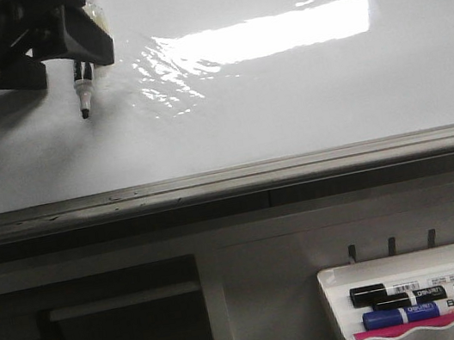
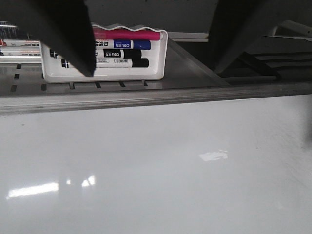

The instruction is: Write number 7 on whiteboard

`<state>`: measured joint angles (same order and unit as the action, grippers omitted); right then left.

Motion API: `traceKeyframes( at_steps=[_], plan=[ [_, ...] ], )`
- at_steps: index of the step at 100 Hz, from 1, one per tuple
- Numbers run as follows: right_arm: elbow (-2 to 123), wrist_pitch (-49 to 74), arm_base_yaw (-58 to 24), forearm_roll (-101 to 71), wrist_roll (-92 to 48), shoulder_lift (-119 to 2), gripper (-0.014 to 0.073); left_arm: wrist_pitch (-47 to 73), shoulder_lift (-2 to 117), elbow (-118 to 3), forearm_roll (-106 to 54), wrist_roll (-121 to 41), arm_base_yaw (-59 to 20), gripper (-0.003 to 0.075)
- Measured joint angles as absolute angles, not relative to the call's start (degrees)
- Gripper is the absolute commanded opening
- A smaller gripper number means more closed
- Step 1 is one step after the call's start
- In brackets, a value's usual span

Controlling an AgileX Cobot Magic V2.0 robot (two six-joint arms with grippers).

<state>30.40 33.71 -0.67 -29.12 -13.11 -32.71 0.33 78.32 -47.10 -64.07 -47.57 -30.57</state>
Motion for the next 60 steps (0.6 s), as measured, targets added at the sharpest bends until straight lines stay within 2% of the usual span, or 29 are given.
traceKeyframes(
  at_steps=[21,26,33,47,60],
  plan=[
    [30.4,33.75,-0.67,-29.12,-13.11,-32.71,0.0437,0.0,79.73,-47.92,-62.82,-47.65,-30.93,0.0477],
    [30.4,33.75,-0.67,-29.12,-13.21,-32.71,0.0437,0.0,79.85,-47.92,-62.57,-47.65,-30.93,0.0424],
    [30.4,33.75,-0.67,-29.12,-13.19,-32.71,0.0437,0.0,79.92,-47.92,-62.47,-47.65,-30.93,0.0295],
    [30.4,33.75,-0.67,-29.12,-13.19,-32.71,0.0437,-0.89,80.63,-47.92,-62.47,-47.65,-30.93,-0.0023],
    [30.4,33.75,-0.67,-29.12,-13.36,-32.71,0.0437,-0.89,80.87,-47.92,-61.74,-47.68,-30.93,-0.002]
  ],
)
